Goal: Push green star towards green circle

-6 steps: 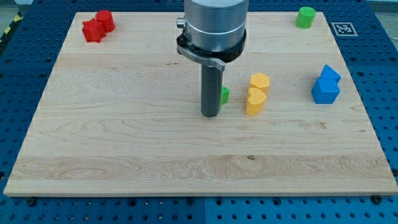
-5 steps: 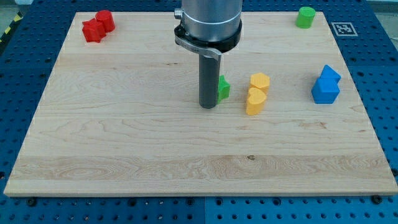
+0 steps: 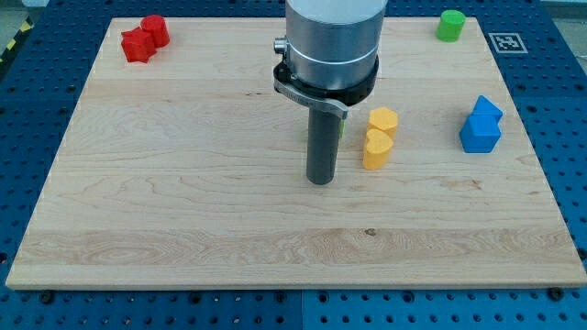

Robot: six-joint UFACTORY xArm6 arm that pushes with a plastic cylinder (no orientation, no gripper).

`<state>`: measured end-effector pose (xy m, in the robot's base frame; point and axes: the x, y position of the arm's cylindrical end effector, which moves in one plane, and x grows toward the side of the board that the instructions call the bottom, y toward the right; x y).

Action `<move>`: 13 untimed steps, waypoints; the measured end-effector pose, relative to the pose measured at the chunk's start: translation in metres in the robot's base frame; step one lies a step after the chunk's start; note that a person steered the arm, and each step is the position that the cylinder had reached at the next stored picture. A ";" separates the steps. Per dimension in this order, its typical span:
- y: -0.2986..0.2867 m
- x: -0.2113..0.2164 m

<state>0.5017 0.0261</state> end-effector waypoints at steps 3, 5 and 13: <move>0.000 -0.079; 0.004 -0.131; 0.081 -0.186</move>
<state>0.3152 0.1070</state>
